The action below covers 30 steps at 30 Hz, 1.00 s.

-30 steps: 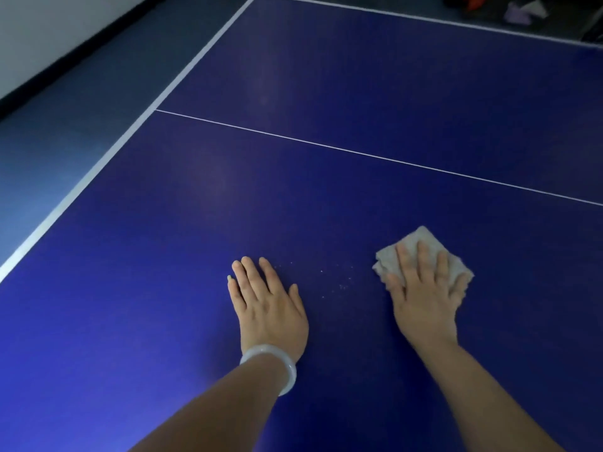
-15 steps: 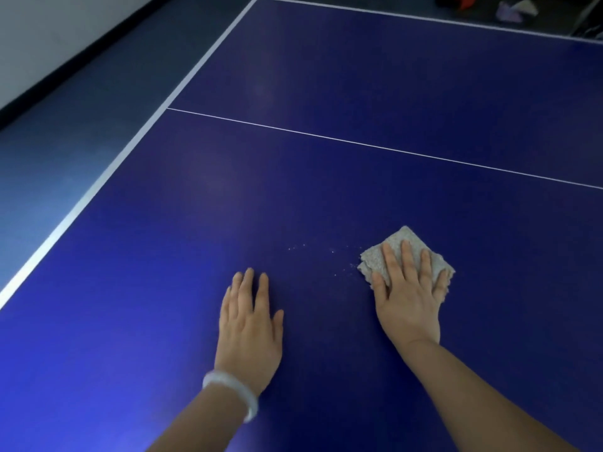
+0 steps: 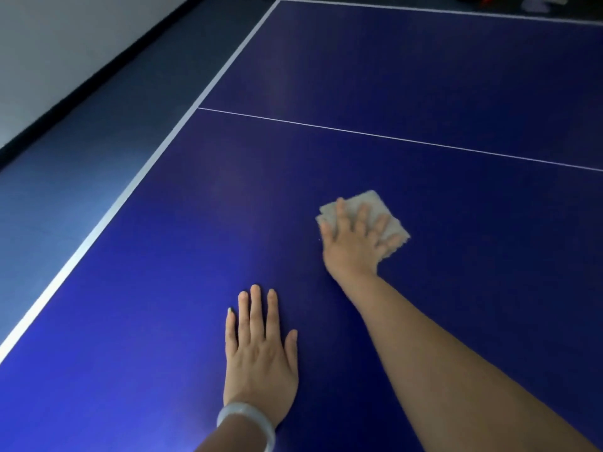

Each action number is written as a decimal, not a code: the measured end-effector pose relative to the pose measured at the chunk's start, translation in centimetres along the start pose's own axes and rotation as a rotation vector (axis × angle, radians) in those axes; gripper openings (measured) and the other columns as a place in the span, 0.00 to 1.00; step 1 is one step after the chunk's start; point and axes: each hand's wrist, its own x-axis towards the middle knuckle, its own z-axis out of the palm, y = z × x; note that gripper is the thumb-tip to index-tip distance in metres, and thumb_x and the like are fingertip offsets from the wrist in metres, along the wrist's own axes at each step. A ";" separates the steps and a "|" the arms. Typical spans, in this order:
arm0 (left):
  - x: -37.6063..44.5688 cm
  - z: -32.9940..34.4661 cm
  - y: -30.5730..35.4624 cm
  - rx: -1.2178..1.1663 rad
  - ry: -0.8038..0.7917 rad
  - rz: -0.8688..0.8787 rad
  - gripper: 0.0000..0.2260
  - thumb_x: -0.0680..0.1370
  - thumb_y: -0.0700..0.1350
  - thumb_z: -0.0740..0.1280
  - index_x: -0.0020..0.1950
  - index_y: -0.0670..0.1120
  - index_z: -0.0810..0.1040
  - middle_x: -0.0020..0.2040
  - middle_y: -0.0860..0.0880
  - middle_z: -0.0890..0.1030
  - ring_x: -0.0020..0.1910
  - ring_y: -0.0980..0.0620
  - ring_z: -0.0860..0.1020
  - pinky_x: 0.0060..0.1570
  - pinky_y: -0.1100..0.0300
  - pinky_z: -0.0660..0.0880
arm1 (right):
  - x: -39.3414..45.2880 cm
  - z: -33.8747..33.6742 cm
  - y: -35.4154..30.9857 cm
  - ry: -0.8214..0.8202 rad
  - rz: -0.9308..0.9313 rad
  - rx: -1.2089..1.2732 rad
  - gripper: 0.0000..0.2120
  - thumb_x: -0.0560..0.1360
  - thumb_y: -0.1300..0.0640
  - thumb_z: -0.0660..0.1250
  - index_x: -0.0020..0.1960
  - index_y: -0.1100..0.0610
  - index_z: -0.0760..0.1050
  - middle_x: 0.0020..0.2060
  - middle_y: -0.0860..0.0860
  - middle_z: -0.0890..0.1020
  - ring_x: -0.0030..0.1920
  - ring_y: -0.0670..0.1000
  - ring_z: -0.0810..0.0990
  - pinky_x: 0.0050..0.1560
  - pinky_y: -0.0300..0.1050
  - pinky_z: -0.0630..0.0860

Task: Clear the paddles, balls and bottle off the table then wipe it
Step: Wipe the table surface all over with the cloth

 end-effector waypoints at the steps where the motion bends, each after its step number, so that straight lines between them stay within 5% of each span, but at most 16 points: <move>1: 0.0 0.0 0.0 0.007 -0.004 0.005 0.29 0.81 0.55 0.45 0.77 0.41 0.59 0.78 0.41 0.59 0.78 0.41 0.57 0.73 0.43 0.56 | -0.4 0.9 -1.8 -0.022 -0.115 -0.040 0.29 0.79 0.34 0.37 0.78 0.39 0.37 0.78 0.53 0.36 0.75 0.65 0.29 0.65 0.74 0.26; 4: 0.0 0.1 -0.2 0.010 0.000 0.026 0.29 0.81 0.55 0.45 0.77 0.41 0.59 0.78 0.41 0.59 0.77 0.41 0.57 0.72 0.44 0.56 | -3.6 3.0 -2.5 -0.021 -0.432 -0.229 0.27 0.82 0.39 0.43 0.78 0.39 0.37 0.78 0.54 0.35 0.75 0.65 0.29 0.67 0.74 0.29; 6: 0.0 0.2 -0.2 0.003 0.006 0.022 0.29 0.81 0.55 0.45 0.78 0.41 0.58 0.78 0.41 0.58 0.78 0.42 0.56 0.73 0.43 0.56 | -4.6 2.6 1.2 0.028 -0.462 -0.304 0.27 0.82 0.40 0.44 0.77 0.38 0.35 0.78 0.52 0.34 0.75 0.64 0.30 0.68 0.74 0.30; 11: -0.2 0.4 -0.1 -0.022 -0.005 0.004 0.29 0.81 0.56 0.44 0.79 0.43 0.56 0.79 0.42 0.56 0.79 0.43 0.52 0.75 0.42 0.53 | -6.0 -2.1 12.9 0.059 0.131 -0.260 0.29 0.82 0.44 0.43 0.75 0.40 0.27 0.78 0.56 0.35 0.76 0.67 0.35 0.69 0.78 0.46; 13: -0.1 0.3 0.0 -0.027 -0.001 0.005 0.29 0.81 0.56 0.45 0.78 0.42 0.57 0.79 0.42 0.57 0.79 0.42 0.53 0.75 0.42 0.54 | -9.0 -1.9 12.7 0.106 0.221 -0.261 0.30 0.83 0.44 0.44 0.74 0.43 0.25 0.78 0.58 0.38 0.76 0.68 0.40 0.70 0.76 0.48; 17: -0.2 0.3 -0.1 -0.021 0.005 0.014 0.30 0.81 0.56 0.44 0.78 0.41 0.58 0.78 0.41 0.57 0.78 0.42 0.54 0.75 0.42 0.56 | -15.6 1.7 7.4 0.052 -0.206 -0.243 0.29 0.80 0.42 0.45 0.80 0.46 0.47 0.79 0.60 0.52 0.77 0.69 0.50 0.70 0.77 0.47; 20: -0.2 0.5 -0.2 -0.029 -0.001 0.003 0.31 0.80 0.57 0.41 0.79 0.42 0.55 0.79 0.42 0.55 0.79 0.43 0.51 0.76 0.43 0.53 | -14.2 1.3 9.7 0.046 -0.366 -0.338 0.28 0.81 0.42 0.41 0.80 0.45 0.41 0.80 0.55 0.45 0.78 0.65 0.42 0.71 0.75 0.47; 23: -0.3 0.5 -0.1 -0.040 -0.006 -0.017 0.31 0.80 0.57 0.41 0.79 0.43 0.54 0.80 0.43 0.53 0.79 0.44 0.49 0.77 0.44 0.50 | -11.0 -1.1 15.1 0.087 0.045 -0.306 0.28 0.82 0.43 0.41 0.78 0.42 0.34 0.79 0.53 0.38 0.77 0.64 0.36 0.71 0.75 0.42; 26: -0.4 0.4 -0.1 -0.032 -0.002 -0.015 0.31 0.80 0.57 0.41 0.80 0.43 0.54 0.80 0.43 0.53 0.79 0.44 0.49 0.77 0.45 0.49 | -12.0 -2.2 15.9 0.111 0.327 -0.130 0.26 0.81 0.41 0.38 0.76 0.41 0.32 0.80 0.53 0.41 0.78 0.64 0.39 0.71 0.73 0.42; 30: -0.3 0.5 -0.1 -0.049 0.009 -0.014 0.31 0.80 0.58 0.40 0.80 0.44 0.52 0.80 0.43 0.51 0.79 0.45 0.46 0.77 0.46 0.45 | -19.3 1.7 9.8 0.060 -0.061 -0.235 0.27 0.82 0.43 0.45 0.80 0.46 0.46 0.79 0.58 0.51 0.77 0.68 0.48 0.71 0.76 0.46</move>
